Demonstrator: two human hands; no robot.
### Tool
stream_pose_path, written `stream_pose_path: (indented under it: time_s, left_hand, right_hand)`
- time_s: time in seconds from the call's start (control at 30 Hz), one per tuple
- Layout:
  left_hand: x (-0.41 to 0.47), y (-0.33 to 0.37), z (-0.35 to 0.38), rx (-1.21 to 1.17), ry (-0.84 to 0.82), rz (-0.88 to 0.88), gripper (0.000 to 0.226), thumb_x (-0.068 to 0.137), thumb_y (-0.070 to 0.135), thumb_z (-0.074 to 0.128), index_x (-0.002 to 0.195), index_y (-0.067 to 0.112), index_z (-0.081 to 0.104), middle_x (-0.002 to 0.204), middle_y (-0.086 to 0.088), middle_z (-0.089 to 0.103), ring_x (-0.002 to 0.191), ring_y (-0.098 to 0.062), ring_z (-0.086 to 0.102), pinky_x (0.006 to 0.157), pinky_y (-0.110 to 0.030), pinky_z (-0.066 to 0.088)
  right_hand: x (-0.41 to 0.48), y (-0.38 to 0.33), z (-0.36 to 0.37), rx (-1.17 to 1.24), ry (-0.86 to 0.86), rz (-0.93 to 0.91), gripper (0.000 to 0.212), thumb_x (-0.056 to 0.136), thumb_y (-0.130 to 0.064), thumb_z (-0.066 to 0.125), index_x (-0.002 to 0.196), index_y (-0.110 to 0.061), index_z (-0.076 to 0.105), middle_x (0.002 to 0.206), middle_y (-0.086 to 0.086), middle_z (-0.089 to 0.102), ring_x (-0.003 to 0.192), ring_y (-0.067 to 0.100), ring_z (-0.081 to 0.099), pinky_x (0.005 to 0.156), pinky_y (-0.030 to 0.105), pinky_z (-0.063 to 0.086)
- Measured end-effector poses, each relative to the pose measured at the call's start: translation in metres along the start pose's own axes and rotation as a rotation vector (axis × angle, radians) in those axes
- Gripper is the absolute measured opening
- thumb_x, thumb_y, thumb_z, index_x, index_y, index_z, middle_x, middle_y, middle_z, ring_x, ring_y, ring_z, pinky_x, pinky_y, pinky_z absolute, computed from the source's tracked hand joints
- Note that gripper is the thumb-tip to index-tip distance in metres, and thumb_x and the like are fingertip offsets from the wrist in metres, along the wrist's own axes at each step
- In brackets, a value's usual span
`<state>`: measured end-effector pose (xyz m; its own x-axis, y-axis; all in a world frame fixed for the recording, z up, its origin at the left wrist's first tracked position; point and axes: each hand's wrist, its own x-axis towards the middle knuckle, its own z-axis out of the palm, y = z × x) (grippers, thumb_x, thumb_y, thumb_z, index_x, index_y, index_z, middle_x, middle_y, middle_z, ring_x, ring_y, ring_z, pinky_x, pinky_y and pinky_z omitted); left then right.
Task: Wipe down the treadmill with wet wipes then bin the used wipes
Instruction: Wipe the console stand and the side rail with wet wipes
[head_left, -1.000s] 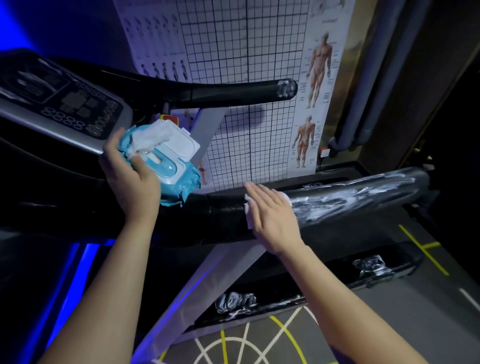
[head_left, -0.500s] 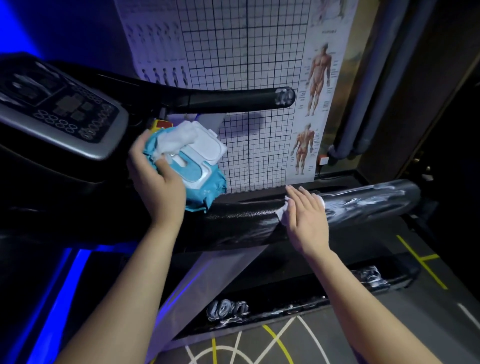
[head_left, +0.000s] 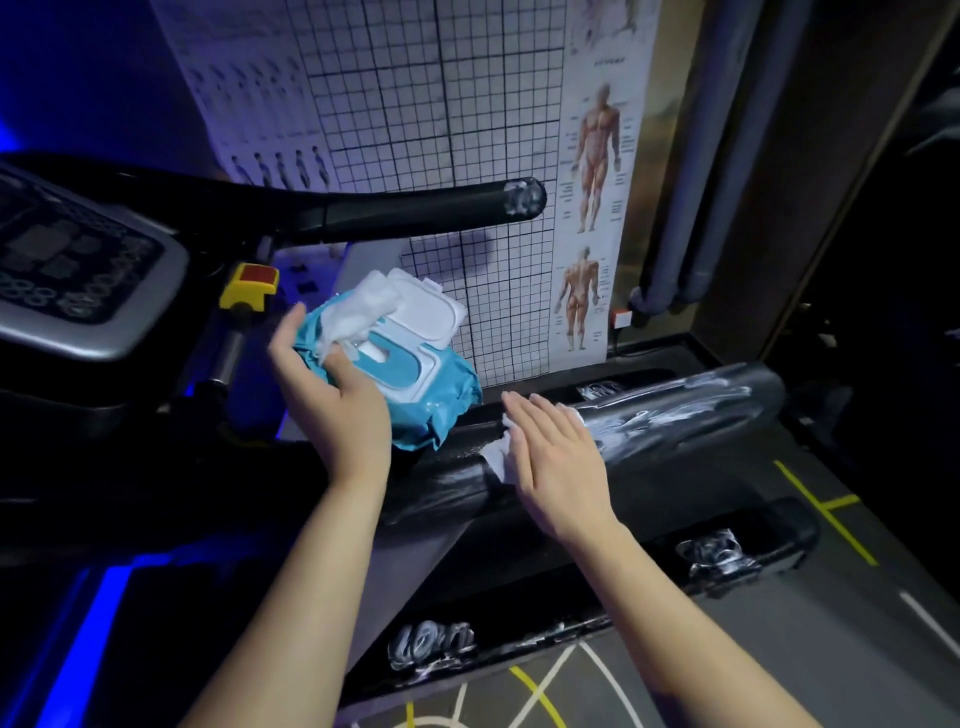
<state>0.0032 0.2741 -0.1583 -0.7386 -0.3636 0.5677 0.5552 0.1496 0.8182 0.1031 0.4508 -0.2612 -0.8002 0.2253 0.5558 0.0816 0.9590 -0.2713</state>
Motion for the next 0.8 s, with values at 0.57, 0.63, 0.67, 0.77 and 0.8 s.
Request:
stream_pose_path:
  time_s: [0.57, 0.63, 0.67, 0.77, 0.8]
  left_hand:
    - [-0.054, 0.03, 0.1, -0.004, -0.103, -0.044, 0.05, 0.099, 0.004, 0.044, 0.148, 0.015, 0.05, 0.147, -0.004, 0.056, 0.136, -0.019, 0.054, 0.118, -0.04, 0.042]
    - [-0.059, 0.031, 0.108, -0.002, -0.11, -0.043, 0.05, 0.099, 0.004, 0.044, 0.148, 0.014, 0.049, 0.146, -0.002, 0.055, 0.136, -0.018, 0.054, 0.118, -0.039, 0.042]
    - [-0.061, 0.032, 0.111, -0.002, -0.11, -0.041, 0.05, 0.099, 0.004, 0.044, 0.148, 0.015, 0.049, 0.146, -0.001, 0.055, 0.136, -0.017, 0.054, 0.118, -0.039, 0.042]
    - [-0.066, 0.032, 0.119, -0.004, -0.11, -0.041, 0.05, 0.1, 0.004, 0.044, 0.148, 0.016, 0.05, 0.146, -0.001, 0.055, 0.136, -0.016, 0.054, 0.118, -0.039, 0.042]
    - [-0.068, 0.032, 0.121, -0.003, -0.111, -0.044, 0.049, 0.1, 0.003, 0.045, 0.147, 0.016, 0.05, 0.145, -0.001, 0.055, 0.135, -0.016, 0.054, 0.118, -0.037, 0.042]
  right_hand:
    - [0.016, 0.172, -0.047, -0.035, 0.029, 0.128, 0.046, 0.106, -0.029, 0.031, 0.139, -0.018, 0.06, 0.141, -0.008, 0.06, 0.135, 0.015, 0.049, 0.118, 0.038, 0.031]
    - [0.018, 0.186, -0.049, -0.035, 0.038, 0.129, 0.046, 0.106, -0.03, 0.03, 0.139, -0.018, 0.06, 0.141, -0.007, 0.06, 0.135, 0.016, 0.05, 0.117, 0.039, 0.031]
    - [0.019, 0.192, -0.051, -0.035, 0.042, 0.131, 0.046, 0.106, -0.03, 0.03, 0.138, -0.018, 0.06, 0.14, -0.007, 0.061, 0.134, 0.016, 0.05, 0.117, 0.039, 0.031]
    - [0.021, 0.212, -0.053, -0.043, 0.069, 0.154, 0.046, 0.106, -0.03, 0.03, 0.136, -0.016, 0.062, 0.138, -0.005, 0.062, 0.133, 0.018, 0.051, 0.116, 0.041, 0.033]
    - [0.022, 0.218, -0.054, -0.042, 0.077, 0.171, 0.047, 0.106, -0.031, 0.029, 0.136, -0.016, 0.062, 0.138, -0.004, 0.063, 0.133, 0.019, 0.052, 0.116, 0.042, 0.033]
